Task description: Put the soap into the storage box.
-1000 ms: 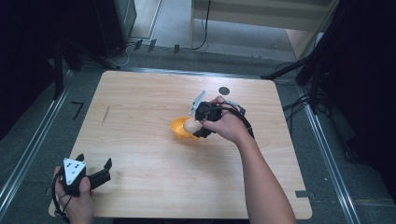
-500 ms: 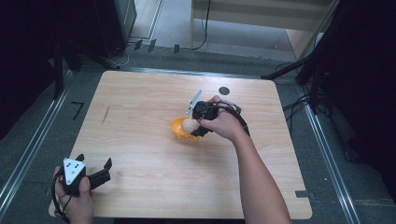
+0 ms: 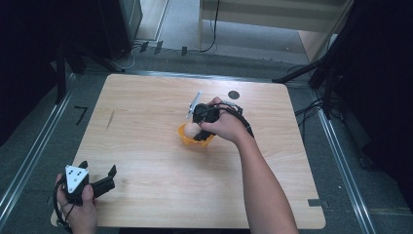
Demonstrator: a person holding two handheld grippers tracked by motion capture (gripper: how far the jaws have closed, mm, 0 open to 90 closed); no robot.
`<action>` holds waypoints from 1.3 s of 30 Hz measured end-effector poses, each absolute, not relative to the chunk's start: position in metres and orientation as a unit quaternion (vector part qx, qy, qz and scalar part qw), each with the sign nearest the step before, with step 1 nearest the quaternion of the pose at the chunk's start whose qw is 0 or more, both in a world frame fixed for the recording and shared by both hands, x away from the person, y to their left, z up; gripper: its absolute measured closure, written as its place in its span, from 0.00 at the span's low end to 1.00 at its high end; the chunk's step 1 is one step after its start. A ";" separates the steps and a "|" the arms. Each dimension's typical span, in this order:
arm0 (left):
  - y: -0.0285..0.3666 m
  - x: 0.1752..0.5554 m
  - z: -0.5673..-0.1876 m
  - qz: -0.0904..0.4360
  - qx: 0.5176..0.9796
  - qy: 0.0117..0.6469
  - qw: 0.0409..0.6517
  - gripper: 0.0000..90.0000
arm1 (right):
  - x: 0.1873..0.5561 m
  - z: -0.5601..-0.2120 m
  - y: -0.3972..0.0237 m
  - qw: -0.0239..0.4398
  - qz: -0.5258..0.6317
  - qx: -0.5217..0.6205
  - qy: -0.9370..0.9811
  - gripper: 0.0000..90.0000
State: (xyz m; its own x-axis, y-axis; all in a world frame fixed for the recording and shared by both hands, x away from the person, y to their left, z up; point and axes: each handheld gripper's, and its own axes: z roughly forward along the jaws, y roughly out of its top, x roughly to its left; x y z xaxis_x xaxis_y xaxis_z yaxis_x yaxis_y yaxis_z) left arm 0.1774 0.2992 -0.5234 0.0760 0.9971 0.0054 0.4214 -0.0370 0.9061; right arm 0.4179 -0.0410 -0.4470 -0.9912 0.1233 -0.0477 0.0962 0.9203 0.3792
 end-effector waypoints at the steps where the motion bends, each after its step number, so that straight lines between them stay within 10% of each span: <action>1: 0.299 0.177 -0.523 0.367 0.619 0.573 0.392 0.07 | 0.419 -0.448 -0.039 0.036 0.189 0.054 0.980 0.37; 39: 0.301 0.178 -0.523 0.364 0.619 0.574 0.394 0.07 | 0.422 -0.449 -0.048 0.028 0.216 0.083 0.972 0.27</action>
State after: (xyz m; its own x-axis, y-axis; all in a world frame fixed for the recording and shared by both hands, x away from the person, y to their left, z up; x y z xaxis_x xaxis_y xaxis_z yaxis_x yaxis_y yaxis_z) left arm 0.1783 0.3006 -0.5234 0.0760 0.9971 -0.0012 0.4241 -0.0312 0.9051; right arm 0.4223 -0.0484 -0.4490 -0.9846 0.1736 -0.0182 0.1495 0.8927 0.4251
